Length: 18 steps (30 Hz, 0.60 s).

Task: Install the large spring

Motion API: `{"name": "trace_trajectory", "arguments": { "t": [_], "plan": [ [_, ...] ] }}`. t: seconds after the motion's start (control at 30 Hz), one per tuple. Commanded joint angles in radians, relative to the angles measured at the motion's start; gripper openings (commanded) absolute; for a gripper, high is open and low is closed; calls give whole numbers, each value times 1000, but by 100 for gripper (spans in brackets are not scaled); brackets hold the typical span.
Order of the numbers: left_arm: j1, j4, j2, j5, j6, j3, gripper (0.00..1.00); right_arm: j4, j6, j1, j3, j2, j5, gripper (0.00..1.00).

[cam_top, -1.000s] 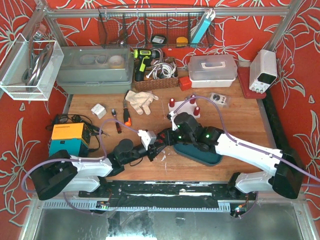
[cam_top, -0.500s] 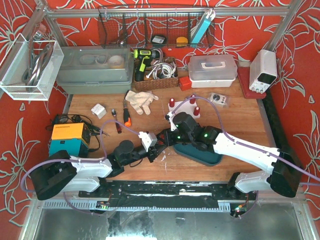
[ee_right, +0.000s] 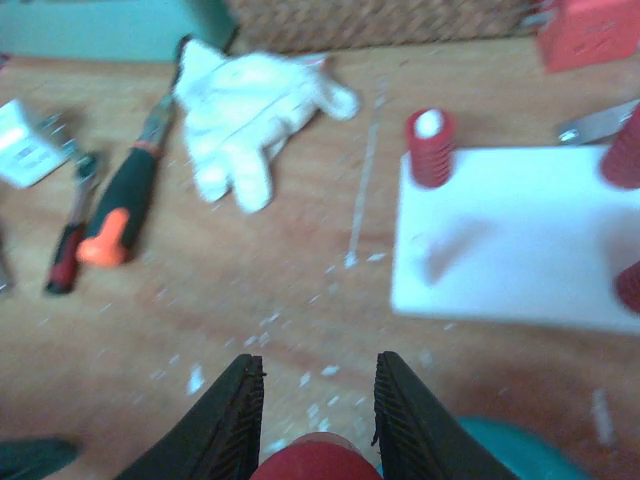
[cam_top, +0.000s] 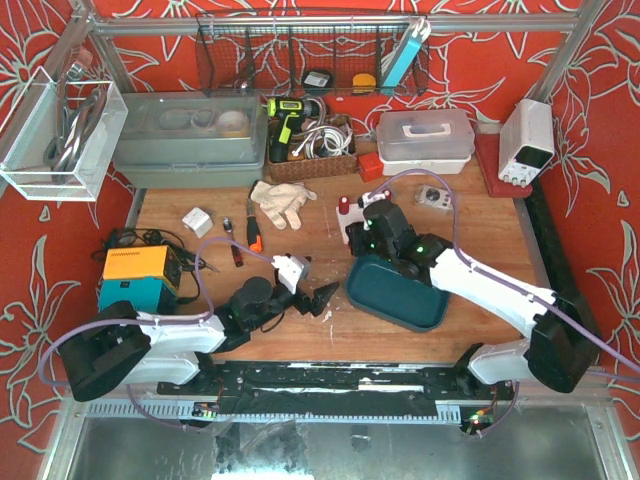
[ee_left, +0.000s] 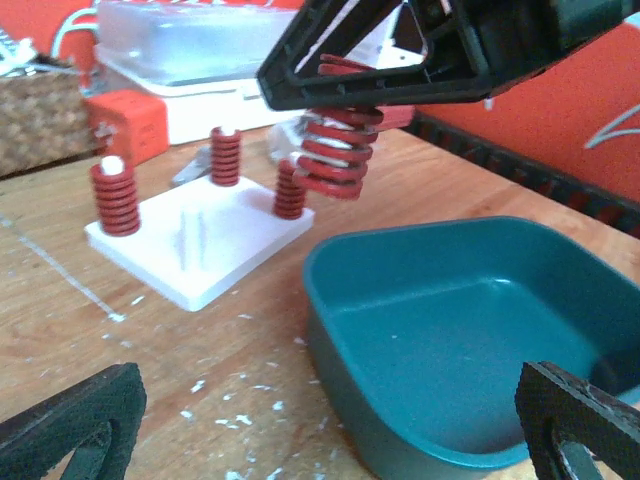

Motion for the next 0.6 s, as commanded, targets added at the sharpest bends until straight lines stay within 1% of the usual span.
{"name": "trace_trajectory", "arguments": {
  "t": [0.0, 0.1, 0.2, 0.27, 0.57],
  "plan": [
    [10, -46, 5, -139, -64, 33, 100, 138, -107, -69, 16, 72, 107, 0],
    [36, -51, 2, -143, -103, 28, 100, 168, -141, -104, 38, 137, 105, 0],
    [58, -71, 1, -147, -135, 28, 100, 250, -172, -122, 40, 177, 87, 0],
    [66, -87, -9, -166, -153, 27, 100, 270, -186, -133, 60, 211, 86, 0],
    [69, -94, -53, -203, -135, 10, 100, 296, -205, -166, 160, 347, 60, 0]
  ]
}}
